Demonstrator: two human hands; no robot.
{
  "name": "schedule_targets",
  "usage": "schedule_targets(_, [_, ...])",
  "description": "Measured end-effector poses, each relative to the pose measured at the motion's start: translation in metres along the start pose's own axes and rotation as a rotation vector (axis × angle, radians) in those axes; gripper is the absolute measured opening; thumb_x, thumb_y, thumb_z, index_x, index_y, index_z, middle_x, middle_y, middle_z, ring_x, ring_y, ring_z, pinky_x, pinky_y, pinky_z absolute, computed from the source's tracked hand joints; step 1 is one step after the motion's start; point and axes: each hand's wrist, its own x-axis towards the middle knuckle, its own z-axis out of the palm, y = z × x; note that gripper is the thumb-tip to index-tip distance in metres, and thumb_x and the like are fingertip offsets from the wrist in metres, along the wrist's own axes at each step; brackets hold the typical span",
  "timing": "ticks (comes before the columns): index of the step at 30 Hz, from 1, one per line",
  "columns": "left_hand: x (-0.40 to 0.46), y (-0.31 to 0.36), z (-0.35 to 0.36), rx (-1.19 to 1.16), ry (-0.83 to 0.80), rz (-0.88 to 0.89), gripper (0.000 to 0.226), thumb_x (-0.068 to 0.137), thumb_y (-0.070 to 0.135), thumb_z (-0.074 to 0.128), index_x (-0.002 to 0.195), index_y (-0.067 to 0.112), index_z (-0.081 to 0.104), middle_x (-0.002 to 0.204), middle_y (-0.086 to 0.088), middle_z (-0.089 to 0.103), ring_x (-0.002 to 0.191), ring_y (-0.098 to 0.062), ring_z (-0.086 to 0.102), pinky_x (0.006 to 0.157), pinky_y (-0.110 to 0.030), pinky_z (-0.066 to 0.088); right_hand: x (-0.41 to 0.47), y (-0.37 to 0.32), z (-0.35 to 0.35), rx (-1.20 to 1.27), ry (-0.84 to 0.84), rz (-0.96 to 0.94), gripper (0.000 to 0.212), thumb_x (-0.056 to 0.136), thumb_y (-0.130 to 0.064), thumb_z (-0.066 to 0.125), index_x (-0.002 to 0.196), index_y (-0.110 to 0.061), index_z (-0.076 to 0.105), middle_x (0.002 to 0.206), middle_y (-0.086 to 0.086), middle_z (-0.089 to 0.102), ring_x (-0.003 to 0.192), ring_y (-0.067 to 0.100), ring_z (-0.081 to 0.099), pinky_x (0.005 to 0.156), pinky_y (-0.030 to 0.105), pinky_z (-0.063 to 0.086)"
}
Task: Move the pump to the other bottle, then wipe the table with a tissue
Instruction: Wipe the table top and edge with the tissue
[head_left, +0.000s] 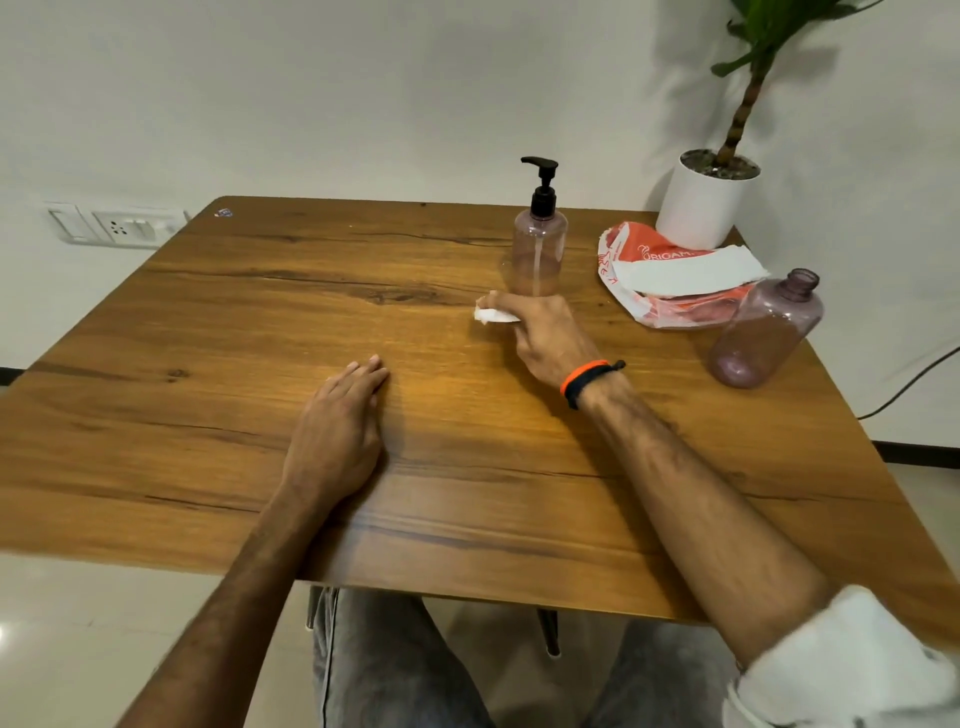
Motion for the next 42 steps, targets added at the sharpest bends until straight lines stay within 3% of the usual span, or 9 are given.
schedule_targets(7, [0.000,0.000,0.002,0.006,0.003,-0.004,0.041,0.099,0.014,0.040,0.140,0.012,0.048,0.152,-0.004,0.041,0.142,-0.023,0.034,0.116,-0.049,0.030,-0.037,-0.003,0.019,-0.090,-0.217,-0.062,0.043,0.096,-0.004,0.045,0.130,-0.026,0.059,0.144,0.004,0.052,0.129,0.030,0.047,0.108,0.033,0.032])
schedule_targets(11, [0.002,0.000,0.004,0.020,0.009,-0.003,0.041,0.098,0.011,0.041,0.139,0.010,0.049,0.151,-0.006,0.042,0.142,-0.024,0.035,0.116,-0.047,0.029,-0.088,-0.031,0.017,0.070,-0.326,-0.251,0.035,0.095,-0.013,0.045,0.123,-0.022,0.064,0.132,0.007,0.062,0.117,0.028,0.059,0.102,0.041,0.044])
schedule_targets(13, [0.001,-0.001,0.004,0.024,0.010,-0.003,0.042,0.098,0.010,0.042,0.139,0.010,0.049,0.151,-0.005,0.042,0.142,-0.024,0.035,0.117,-0.046,0.029,-0.102,-0.038,0.013,0.159,-0.370,-0.274,0.035,0.097,-0.015,0.044,0.124,-0.024,0.063,0.127,0.006,0.065,0.112,0.012,0.060,0.099,0.024,0.046])
schedule_targets(17, [0.001,-0.002,0.003,0.028,0.006,0.011,0.041,0.099,0.012,0.041,0.139,0.011,0.048,0.151,-0.005,0.041,0.142,-0.024,0.034,0.117,-0.047,0.028,-0.077,-0.029,-0.007,0.405,-0.130,-0.100,0.037,0.094,-0.009,0.050,0.122,-0.026,0.066,0.118,-0.005,0.070,0.103,0.006,0.065,0.085,0.022,0.051])
schedule_targets(21, [0.001,0.000,0.001,0.017,0.004,0.010,0.041,0.099,0.011,0.041,0.139,0.010,0.048,0.151,-0.006,0.041,0.142,-0.023,0.034,0.117,-0.046,0.028,-0.036,-0.006,-0.016,0.169,0.108,0.031,0.047,0.090,0.005,0.049,0.123,-0.024,0.065,0.125,0.003,0.067,0.115,0.018,0.061,0.098,0.024,0.046])
schedule_targets(27, [0.000,0.003,0.000,0.017,-0.001,-0.001,0.042,0.099,0.011,0.041,0.140,0.010,0.047,0.151,-0.005,0.041,0.143,-0.023,0.034,0.117,-0.047,0.028,-0.017,0.018,-0.003,-0.146,-0.172,0.093,0.044,0.096,-0.005,0.043,0.129,-0.029,0.059,0.126,0.017,0.061,0.112,0.033,0.057,0.095,0.041,0.049])
schedule_targets(34, [0.000,0.004,0.001,0.021,-0.009,-0.009,0.043,0.098,0.011,0.041,0.140,0.010,0.047,0.152,-0.005,0.040,0.143,-0.023,0.033,0.117,-0.047,0.028,-0.084,-0.006,0.006,0.001,-0.256,-0.103,0.045,0.095,-0.004,0.047,0.129,-0.030,0.060,0.132,0.007,0.062,0.117,0.028,0.057,0.101,0.032,0.043])
schedule_targets(37, [0.001,0.004,0.002,0.030,0.002,-0.012,0.043,0.097,0.009,0.042,0.139,0.010,0.048,0.151,-0.006,0.041,0.142,-0.024,0.034,0.117,-0.045,0.028,-0.103,-0.016,-0.002,0.196,-0.340,-0.185,0.045,0.094,0.000,0.047,0.126,-0.029,0.063,0.130,-0.001,0.063,0.117,0.012,0.058,0.096,0.012,0.042])
schedule_targets(42, [0.001,0.002,0.001,0.026,-0.014,-0.005,0.043,0.098,0.009,0.041,0.141,0.010,0.046,0.152,-0.006,0.040,0.143,-0.023,0.033,0.118,-0.046,0.027,-0.070,-0.004,-0.024,0.348,-0.080,-0.055,0.041,0.094,-0.003,0.049,0.124,-0.027,0.064,0.121,-0.001,0.069,0.108,0.015,0.065,0.087,0.023,0.052])
